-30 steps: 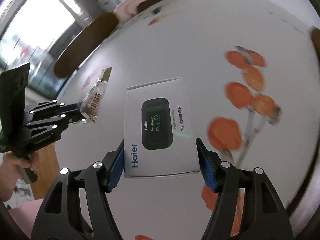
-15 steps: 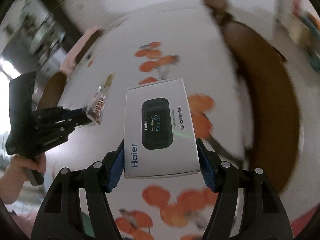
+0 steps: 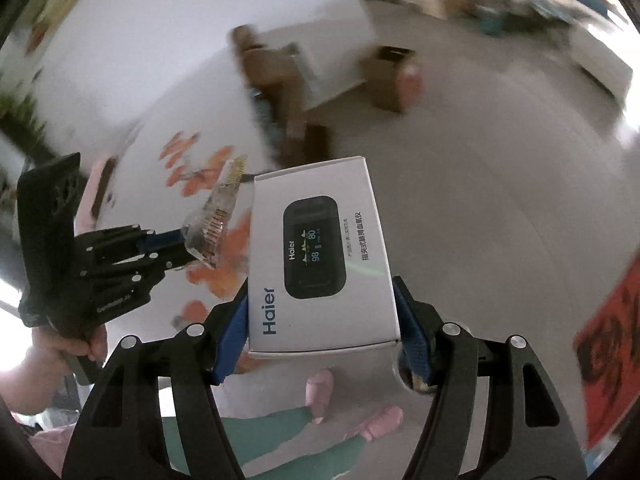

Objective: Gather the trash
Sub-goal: 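Carry wrapper and Haier box over the bin and open both tools to drop them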

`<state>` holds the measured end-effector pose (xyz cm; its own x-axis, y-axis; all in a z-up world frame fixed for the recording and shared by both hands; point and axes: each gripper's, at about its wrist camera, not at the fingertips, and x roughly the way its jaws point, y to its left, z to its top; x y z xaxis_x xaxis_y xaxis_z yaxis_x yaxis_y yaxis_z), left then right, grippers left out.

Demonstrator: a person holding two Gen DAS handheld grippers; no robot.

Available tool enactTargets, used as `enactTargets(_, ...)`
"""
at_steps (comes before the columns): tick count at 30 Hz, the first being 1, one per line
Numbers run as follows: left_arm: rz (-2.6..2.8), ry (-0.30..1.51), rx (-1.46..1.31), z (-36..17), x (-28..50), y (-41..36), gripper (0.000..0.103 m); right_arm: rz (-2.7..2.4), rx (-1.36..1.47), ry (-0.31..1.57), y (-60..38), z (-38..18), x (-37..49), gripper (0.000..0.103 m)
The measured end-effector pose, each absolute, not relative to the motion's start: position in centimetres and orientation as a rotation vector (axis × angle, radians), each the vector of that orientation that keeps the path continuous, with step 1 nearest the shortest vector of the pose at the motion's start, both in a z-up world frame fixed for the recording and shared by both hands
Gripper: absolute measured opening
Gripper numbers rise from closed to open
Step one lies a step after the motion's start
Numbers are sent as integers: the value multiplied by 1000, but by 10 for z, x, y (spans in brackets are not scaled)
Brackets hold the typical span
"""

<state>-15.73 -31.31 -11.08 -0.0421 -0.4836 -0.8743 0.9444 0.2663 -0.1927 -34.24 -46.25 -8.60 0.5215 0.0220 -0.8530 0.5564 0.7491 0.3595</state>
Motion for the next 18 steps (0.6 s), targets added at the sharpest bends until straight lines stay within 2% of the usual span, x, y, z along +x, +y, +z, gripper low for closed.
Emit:
enactTargets(4, -1343, 1075, 668, -132, -222, -352, 15, -442, 775, 991, -483, -113, -415, 66)
enactTargets(8, -1385, 1131, 764, -171, -274, -382, 15, -516, 911, 1020, -497, -164, -470, 66)
enactTargets(12, -1370, 1243, 858, -239, -301, -403, 15, -565, 1043, 1061, -505, -227, -507, 66)
enactTargets(18, -1288, 1369, 987, -353, -310, -420, 15, -590, 1181, 1125, -505, -342, -517, 66)
